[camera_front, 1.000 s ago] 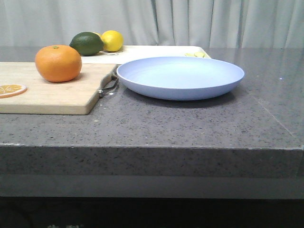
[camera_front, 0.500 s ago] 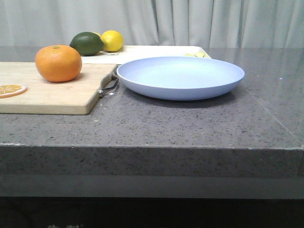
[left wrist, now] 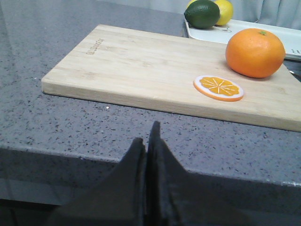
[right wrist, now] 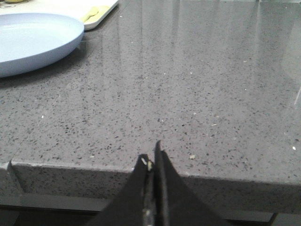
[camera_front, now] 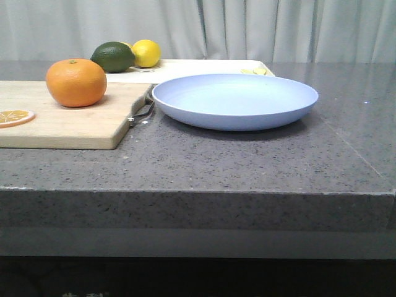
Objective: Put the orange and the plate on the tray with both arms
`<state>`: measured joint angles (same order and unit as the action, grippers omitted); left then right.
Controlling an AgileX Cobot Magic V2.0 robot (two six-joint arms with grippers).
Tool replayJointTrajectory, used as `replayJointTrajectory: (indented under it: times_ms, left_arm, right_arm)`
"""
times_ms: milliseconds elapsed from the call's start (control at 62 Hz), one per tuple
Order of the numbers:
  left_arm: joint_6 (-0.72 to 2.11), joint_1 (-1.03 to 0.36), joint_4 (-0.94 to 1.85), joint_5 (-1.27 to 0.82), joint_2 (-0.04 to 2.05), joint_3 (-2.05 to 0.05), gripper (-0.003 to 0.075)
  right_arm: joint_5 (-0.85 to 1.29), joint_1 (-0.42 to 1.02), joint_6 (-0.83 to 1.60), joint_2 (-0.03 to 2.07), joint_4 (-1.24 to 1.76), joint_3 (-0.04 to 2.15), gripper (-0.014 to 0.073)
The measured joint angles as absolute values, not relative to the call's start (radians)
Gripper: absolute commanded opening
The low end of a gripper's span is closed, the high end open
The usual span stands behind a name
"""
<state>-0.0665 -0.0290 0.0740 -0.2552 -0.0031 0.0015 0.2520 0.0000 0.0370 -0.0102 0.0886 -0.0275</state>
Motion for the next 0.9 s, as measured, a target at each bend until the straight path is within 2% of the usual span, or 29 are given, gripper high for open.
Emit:
replayJointTrajectory:
  times_ms: [597, 903]
  left_arm:
    - [-0.066, -0.029, 0.074, -0.251, -0.003, 0.002, -0.0018]
    - [-0.066, -0.029, 0.077, -0.074, -0.003, -0.003, -0.0018]
  right_arm:
    - [0.232, 0.0, 0.037, -0.01, 0.089, -0.028, -0.0109]
    - [0.238, 0.0, 0.037, -0.01, 0.094, 0.014, -0.0109]
